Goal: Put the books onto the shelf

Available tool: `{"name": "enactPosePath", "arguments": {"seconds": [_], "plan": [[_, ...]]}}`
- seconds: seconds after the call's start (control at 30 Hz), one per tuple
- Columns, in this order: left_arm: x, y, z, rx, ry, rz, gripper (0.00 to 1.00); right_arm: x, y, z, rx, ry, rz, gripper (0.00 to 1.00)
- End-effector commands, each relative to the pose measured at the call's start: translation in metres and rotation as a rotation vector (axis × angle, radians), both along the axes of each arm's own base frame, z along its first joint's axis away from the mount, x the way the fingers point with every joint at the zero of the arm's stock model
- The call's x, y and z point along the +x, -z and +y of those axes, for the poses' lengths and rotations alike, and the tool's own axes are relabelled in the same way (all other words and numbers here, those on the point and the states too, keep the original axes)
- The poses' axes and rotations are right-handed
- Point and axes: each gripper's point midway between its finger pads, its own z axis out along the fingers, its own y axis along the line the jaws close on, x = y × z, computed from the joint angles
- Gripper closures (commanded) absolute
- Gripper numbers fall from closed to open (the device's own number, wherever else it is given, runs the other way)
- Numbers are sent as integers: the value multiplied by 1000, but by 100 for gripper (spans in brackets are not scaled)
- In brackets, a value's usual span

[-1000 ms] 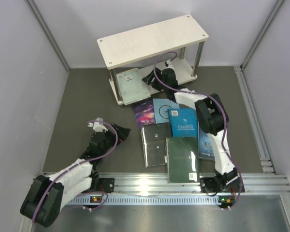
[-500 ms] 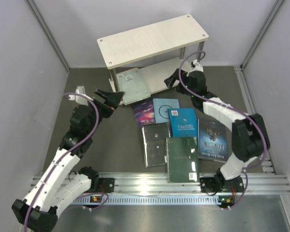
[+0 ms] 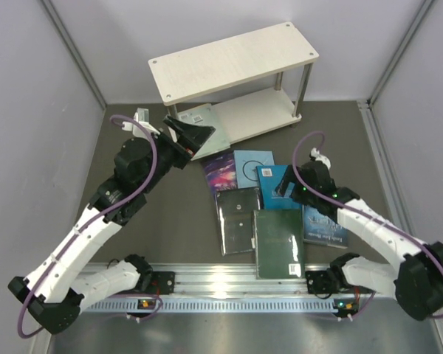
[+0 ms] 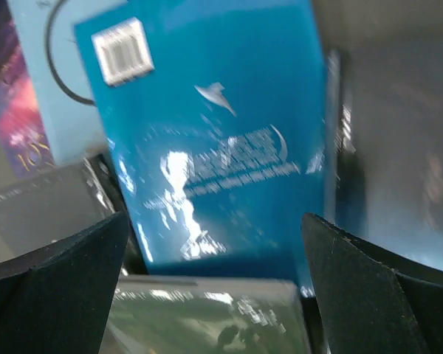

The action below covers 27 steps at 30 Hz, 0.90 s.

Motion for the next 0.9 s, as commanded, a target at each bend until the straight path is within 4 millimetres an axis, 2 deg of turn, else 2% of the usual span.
{"name": "enactPosePath", "arguments": {"seconds": [0.0, 0.07, 0.17, 0.23, 0.27, 0.4, 0.6, 0.7, 0.87], "plan": [[-9, -38, 6, -40, -5, -76, 1, -43, 13, -30, -38, 94, 91, 0], [-12, -45, 4, -51, 10, -94, 1, -56, 8, -33, 16, 125, 82, 0], [-15, -51, 3, -62, 18, -106, 1, -77, 13, -42, 34, 153, 110, 0], [-18, -56, 3, -77, 25, -115, 1, -88, 20, -43, 48, 158, 136, 0], [-19, -60, 1, -84, 36, -126, 1, -94, 24, -38, 69, 133, 159, 0], [-22, -67, 3, -84, 27, -151, 1, -119, 55, -35, 65, 108, 257, 0], [-21, -69, -4, -101, 41, -141, 1, -136, 74, -33, 46, 91, 305, 0], [-20, -71, -2, -95, 19, -151, 1, -145, 78, -37, 18, 92, 327, 0], [-18, -68, -3, -84, 14, -147, 1, -157, 75, -30, 62, 70, 334, 0]]}}
